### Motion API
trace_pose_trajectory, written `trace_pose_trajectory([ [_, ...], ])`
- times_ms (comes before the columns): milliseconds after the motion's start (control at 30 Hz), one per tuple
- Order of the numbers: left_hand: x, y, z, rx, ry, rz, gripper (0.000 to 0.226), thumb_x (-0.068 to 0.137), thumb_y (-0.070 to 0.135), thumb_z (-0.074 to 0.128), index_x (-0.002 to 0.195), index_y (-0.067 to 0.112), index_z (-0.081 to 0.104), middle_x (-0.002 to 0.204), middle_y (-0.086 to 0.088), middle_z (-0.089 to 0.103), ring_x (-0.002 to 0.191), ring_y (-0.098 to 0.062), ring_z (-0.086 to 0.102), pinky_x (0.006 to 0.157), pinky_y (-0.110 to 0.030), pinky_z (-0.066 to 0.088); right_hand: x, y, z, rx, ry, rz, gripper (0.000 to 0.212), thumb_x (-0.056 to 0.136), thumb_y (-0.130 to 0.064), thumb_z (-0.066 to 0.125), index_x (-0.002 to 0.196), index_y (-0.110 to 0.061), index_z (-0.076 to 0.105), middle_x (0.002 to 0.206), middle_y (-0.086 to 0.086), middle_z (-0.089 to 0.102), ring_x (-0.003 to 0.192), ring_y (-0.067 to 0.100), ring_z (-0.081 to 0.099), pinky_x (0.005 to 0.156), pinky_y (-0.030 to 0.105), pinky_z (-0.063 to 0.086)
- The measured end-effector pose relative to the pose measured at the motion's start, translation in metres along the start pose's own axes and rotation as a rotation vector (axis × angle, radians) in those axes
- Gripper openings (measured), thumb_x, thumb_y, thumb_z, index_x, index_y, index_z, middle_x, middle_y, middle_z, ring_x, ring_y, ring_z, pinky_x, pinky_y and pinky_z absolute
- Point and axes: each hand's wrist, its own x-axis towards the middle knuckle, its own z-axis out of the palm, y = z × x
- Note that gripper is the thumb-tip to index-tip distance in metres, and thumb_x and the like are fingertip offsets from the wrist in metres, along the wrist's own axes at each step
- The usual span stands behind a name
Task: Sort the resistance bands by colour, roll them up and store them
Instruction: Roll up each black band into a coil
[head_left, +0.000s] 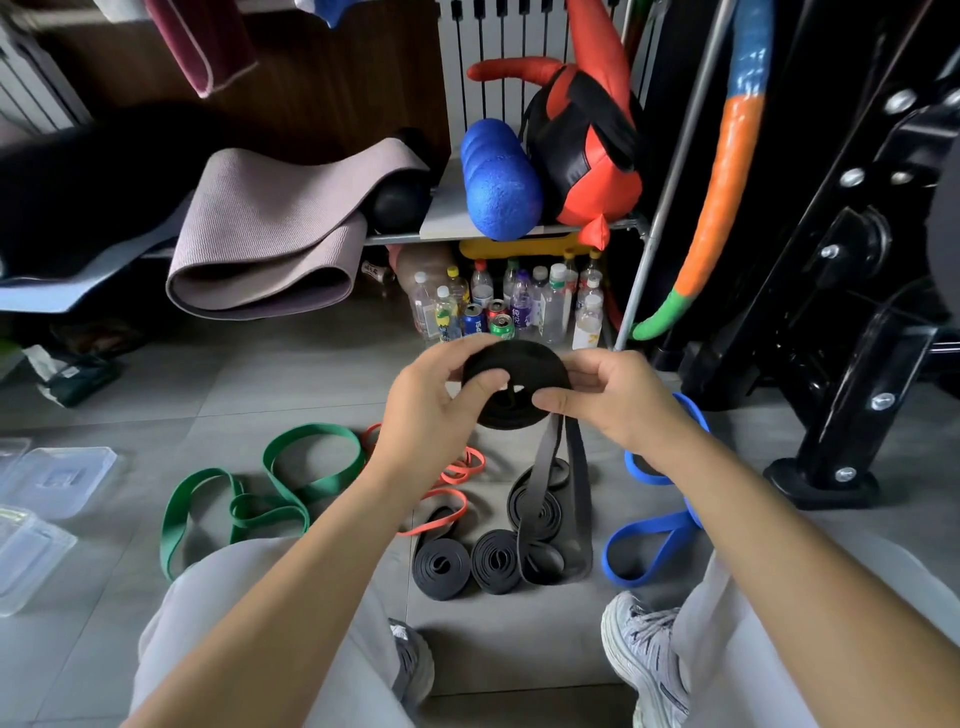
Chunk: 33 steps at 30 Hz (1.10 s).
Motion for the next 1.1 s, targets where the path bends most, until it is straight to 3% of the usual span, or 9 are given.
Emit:
trace_pose_trajectory([
  [167, 0.002, 0.006, -0.006, -0.327, 0.058, -0.069, 0.028, 0.089, 0.002, 0.057, 0.103, 0.026, 0.061, 0.094, 0.002, 0.068, 0.079, -0.01, 0.066, 0.06, -0.027, 0.056, 0.0, 0.003, 0.001, 0.08, 0.014, 0.008, 0.028, 0.074, -0.006, 0.074, 0.088, -0.029, 0.066, 0.086, -0.014, 0.072, 0.09, 0.005, 0.068, 0.086, 0.024, 0.051],
  [300, 0.0, 0.003, -0.004, -0.445, -0.005, -0.184, 0.022, 0.09, 0.005, 0.057, 0.109, 0.014, 0.058, 0.102, -0.009, 0.067, 0.09, -0.022, 0.068, 0.069, -0.039, 0.059, -0.003, 0.001, 0.003, 0.144, 0.059, -0.048, 0.028, 0.079, 0.0, 0.069, 0.086, -0.026, 0.066, 0.077, -0.015, 0.073, 0.08, 0.002, 0.068, 0.077, 0.017, 0.052],
  [433, 0.0, 0.002, -0.002, -0.569, -0.102, -0.277, 0.025, 0.086, 0.001, 0.059, 0.108, 0.014, 0.058, 0.1, -0.001, 0.068, 0.091, -0.013, 0.067, 0.072, -0.025, 0.057, -0.002, -0.001, -0.002, 0.216, 0.115, -0.025, 0.019, 0.08, -0.005, 0.069, 0.084, -0.024, 0.069, 0.082, -0.009, 0.074, 0.085, 0.009, 0.069, 0.084, 0.028, 0.053],
  [600, 0.001, -0.001, 0.002, -0.48, -0.133, -0.3, 0.023, 0.086, -0.002, 0.059, 0.106, 0.008, 0.057, 0.099, -0.007, 0.068, 0.087, -0.013, 0.066, 0.075, -0.026, 0.057, -0.003, 0.0, -0.001, 0.221, 0.098, -0.01, 0.019, 0.079, -0.006, 0.069, 0.085, -0.024, 0.068, 0.081, -0.01, 0.074, 0.083, 0.006, 0.069, 0.08, 0.025, 0.052],
  [767, 0.002, -0.002, 0.001, -0.404, -0.14, -0.283, 0.024, 0.084, -0.002, 0.062, 0.095, 0.02, 0.06, 0.092, -0.006, 0.069, 0.087, -0.016, 0.064, 0.083, -0.034, 0.054, -0.004, 0.001, -0.002, 0.18, 0.082, -0.024, 0.024, 0.08, -0.003, 0.068, 0.087, -0.026, 0.067, 0.082, -0.012, 0.074, 0.086, 0.006, 0.069, 0.087, 0.028, 0.053],
  [833, 0.003, -0.003, 0.001, -0.232, -0.133, -0.257, 0.025, 0.083, 0.003, 0.066, 0.1, 0.021, 0.059, 0.099, -0.009, 0.069, 0.092, -0.018, 0.063, 0.09, -0.041, 0.052, -0.004, 0.002, -0.003, 0.134, 0.073, -0.023, 0.025, 0.08, -0.003, 0.069, 0.087, -0.027, 0.067, 0.081, -0.013, 0.073, 0.085, 0.006, 0.069, 0.088, 0.028, 0.053],
  [933, 0.003, -0.005, 0.002, 0.041, -0.141, -0.134, 0.059, 0.078, 0.014, 0.073, 0.129, 0.024, 0.046, 0.116, 0.008, 0.057, 0.106, -0.01, 0.055, 0.094, -0.031, 0.046, -0.003, 0.006, -0.002, -0.021, 0.066, -0.007, 0.028, 0.076, -0.006, 0.074, 0.086, -0.031, 0.065, 0.089, -0.006, 0.073, 0.089, 0.012, 0.069, 0.09, 0.036, 0.053],
  [1000, 0.001, -0.006, 0.002, 0.167, -0.179, -0.014, 0.071, 0.078, 0.017, 0.073, 0.136, 0.035, 0.036, 0.122, 0.008, 0.053, 0.112, -0.01, 0.05, 0.093, -0.029, 0.043, -0.003, 0.01, 0.001, -0.16, 0.027, 0.015, 0.026, 0.074, -0.009, 0.077, 0.085, -0.03, 0.066, 0.091, 0.0, 0.072, 0.088, 0.016, 0.069, 0.089, 0.041, 0.053],
  [1100, -0.002, -0.008, 0.002, 0.429, -0.26, 0.108, 0.053, 0.084, 0.019, 0.065, 0.133, 0.03, 0.047, 0.122, 0.002, 0.058, 0.11, -0.018, 0.054, 0.091, -0.033, 0.046, -0.003, 0.015, 0.007, -0.311, -0.037, 0.041, 0.024, 0.073, -0.013, 0.078, 0.096, -0.015, 0.069, 0.094, 0.005, 0.073, 0.088, 0.02, 0.069, 0.086, 0.044, 0.053],
])
